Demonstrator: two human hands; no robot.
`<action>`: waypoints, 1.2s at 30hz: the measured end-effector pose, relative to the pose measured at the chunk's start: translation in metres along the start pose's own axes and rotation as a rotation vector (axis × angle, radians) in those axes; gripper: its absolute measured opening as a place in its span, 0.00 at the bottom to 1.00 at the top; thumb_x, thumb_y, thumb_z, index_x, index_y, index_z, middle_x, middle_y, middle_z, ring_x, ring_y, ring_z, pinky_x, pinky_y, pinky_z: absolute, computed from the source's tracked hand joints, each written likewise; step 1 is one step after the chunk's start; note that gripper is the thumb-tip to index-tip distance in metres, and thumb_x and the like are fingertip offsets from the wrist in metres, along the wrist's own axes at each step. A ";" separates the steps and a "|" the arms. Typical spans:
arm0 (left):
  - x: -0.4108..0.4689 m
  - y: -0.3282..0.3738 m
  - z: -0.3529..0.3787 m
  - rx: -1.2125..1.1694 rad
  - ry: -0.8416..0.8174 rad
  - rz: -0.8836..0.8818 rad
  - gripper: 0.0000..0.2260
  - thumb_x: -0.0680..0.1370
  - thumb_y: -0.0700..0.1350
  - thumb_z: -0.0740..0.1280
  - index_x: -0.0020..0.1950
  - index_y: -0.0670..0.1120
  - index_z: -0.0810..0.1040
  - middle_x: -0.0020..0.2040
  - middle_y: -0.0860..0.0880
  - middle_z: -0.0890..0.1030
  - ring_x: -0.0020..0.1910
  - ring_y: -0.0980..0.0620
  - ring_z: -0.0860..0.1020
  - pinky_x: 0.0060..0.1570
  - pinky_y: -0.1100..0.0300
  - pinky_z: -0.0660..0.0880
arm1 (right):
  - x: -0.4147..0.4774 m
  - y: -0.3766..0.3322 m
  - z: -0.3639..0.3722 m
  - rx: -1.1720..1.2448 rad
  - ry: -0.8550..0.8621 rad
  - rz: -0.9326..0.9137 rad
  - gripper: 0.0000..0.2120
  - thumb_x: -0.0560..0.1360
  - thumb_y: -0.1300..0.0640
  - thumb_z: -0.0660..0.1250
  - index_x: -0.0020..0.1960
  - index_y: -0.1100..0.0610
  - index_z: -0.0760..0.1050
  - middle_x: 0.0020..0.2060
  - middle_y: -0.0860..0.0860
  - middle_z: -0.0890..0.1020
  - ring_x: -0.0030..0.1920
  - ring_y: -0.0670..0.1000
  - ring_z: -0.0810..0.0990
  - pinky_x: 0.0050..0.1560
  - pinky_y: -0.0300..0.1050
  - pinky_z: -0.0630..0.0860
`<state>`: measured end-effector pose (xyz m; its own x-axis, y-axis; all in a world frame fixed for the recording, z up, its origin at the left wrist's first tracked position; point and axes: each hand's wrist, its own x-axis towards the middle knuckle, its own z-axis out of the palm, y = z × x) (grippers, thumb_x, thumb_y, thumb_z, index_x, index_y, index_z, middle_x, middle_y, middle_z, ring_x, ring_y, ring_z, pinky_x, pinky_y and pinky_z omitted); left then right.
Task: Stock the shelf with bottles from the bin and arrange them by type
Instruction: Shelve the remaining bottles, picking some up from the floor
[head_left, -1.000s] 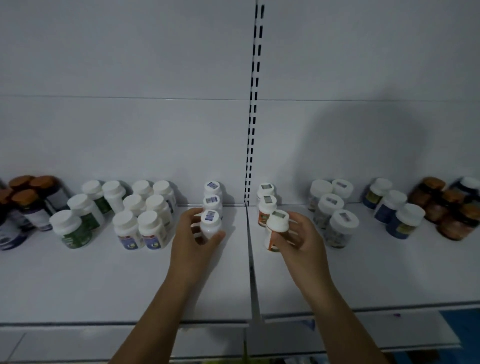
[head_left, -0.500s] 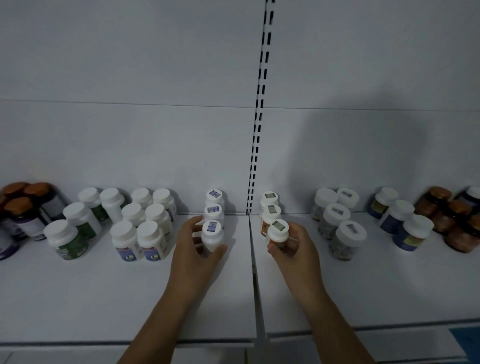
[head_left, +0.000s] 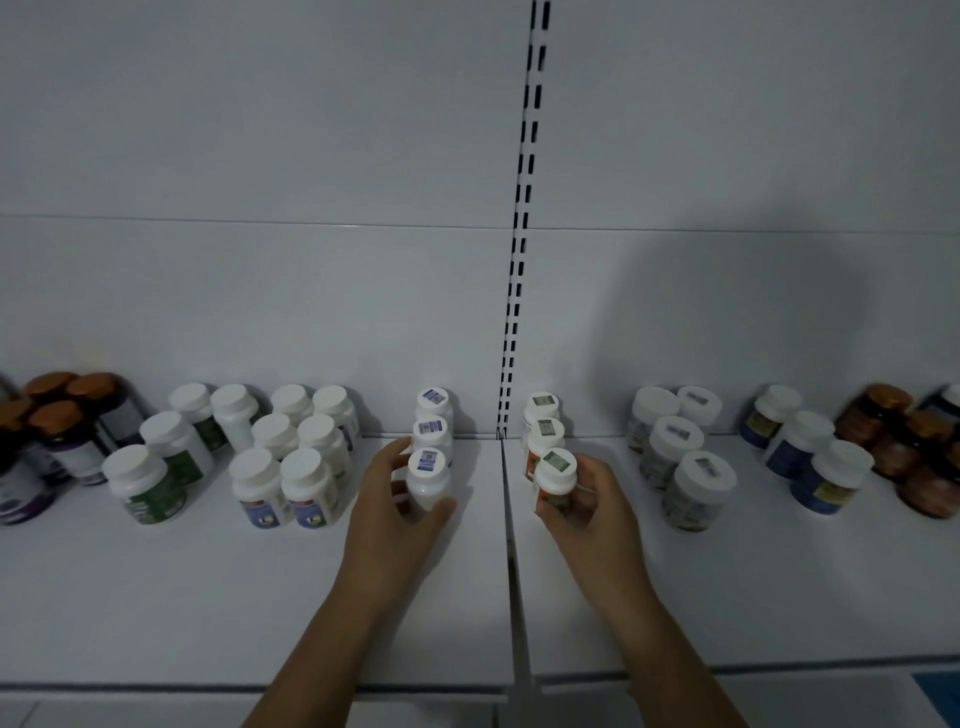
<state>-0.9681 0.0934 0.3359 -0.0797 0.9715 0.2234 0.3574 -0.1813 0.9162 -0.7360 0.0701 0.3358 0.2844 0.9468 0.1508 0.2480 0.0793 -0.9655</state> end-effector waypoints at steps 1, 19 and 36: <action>-0.001 0.001 -0.001 0.008 -0.005 0.000 0.35 0.73 0.42 0.81 0.75 0.56 0.69 0.67 0.58 0.77 0.61 0.64 0.79 0.60 0.53 0.81 | 0.000 -0.001 0.000 0.002 -0.004 -0.001 0.25 0.73 0.66 0.77 0.64 0.46 0.76 0.56 0.38 0.85 0.58 0.41 0.84 0.62 0.48 0.81; -0.055 0.096 -0.110 0.844 0.024 0.269 0.28 0.80 0.70 0.63 0.76 0.59 0.68 0.71 0.58 0.74 0.69 0.53 0.72 0.64 0.53 0.71 | -0.044 -0.126 0.022 -0.522 -0.472 -0.522 0.29 0.80 0.36 0.62 0.78 0.41 0.62 0.76 0.41 0.66 0.76 0.46 0.65 0.76 0.54 0.67; -0.350 0.054 -0.377 1.065 0.545 -0.569 0.30 0.77 0.71 0.59 0.77 0.63 0.62 0.75 0.59 0.69 0.75 0.54 0.66 0.74 0.46 0.69 | -0.285 -0.195 0.274 -0.452 -1.211 -0.952 0.31 0.82 0.38 0.61 0.81 0.41 0.55 0.77 0.39 0.62 0.76 0.43 0.59 0.77 0.45 0.58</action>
<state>-1.2718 -0.3146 0.4331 -0.7321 0.6409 0.2307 0.6809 0.6791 0.2743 -1.1195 -0.1292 0.4231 -0.9370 0.3048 0.1706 0.2009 0.8697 -0.4508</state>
